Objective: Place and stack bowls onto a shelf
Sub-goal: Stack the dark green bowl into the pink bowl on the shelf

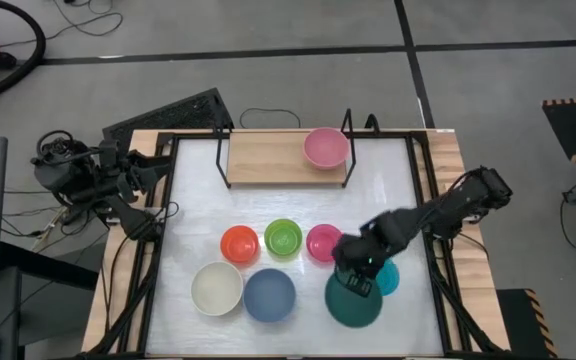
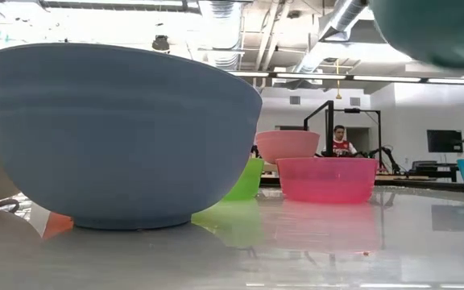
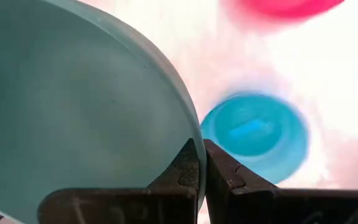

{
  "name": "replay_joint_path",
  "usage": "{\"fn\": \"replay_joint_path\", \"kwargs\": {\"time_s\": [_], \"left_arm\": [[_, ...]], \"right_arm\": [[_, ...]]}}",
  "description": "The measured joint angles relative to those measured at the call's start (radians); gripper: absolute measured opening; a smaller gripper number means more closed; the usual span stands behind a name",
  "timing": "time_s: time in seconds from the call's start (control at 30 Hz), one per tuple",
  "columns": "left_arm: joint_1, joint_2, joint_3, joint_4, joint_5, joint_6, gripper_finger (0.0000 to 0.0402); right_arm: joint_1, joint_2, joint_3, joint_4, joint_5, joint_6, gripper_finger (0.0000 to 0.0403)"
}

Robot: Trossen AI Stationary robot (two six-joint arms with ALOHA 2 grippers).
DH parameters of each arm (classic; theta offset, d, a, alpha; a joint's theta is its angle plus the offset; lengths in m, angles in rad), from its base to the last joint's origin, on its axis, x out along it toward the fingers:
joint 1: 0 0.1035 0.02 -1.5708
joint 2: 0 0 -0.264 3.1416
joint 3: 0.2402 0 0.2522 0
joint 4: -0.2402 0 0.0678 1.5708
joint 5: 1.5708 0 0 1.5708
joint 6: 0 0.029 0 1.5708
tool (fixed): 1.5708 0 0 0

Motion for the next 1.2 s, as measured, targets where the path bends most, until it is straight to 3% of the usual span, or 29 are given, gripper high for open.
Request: {"fn": "replay_joint_path", "kwargs": {"time_s": [0.27, 0.5, 0.73, 0.9, 1.2], "left_arm": [[0.0, 0.0, 0.0, -0.005, 0.089, 0.051, 0.0284], [0.0, -0.002, 0.0, -0.006, 0.085, 0.065, 0.0284], [0.0, -0.002, 0.0, -0.007, 0.039, 0.068, 0.0284], [0.0, -0.002, 0.0, -0.031, -0.023, 0.056, 0.0284], [0.0, -0.002, 0.0, -0.054, -0.081, 0.006, 0.0284]], "right_arm": [[-0.259, -0.016, 0.301, -0.19, 0.159, -0.316, 0.0027], [-0.597, -0.017, 0.495, -0.091, 0.253, -0.68, 0.0027], [-0.903, 0.053, 0.574, 0.069, 0.233, -0.979, 0.0027], [-1.043, 0.165, 0.625, 0.168, 0.096, -1.195, 0.0027], [-1.17, 0.413, 0.771, 0.012, 0.056, -1.47, 0.0027]]}}
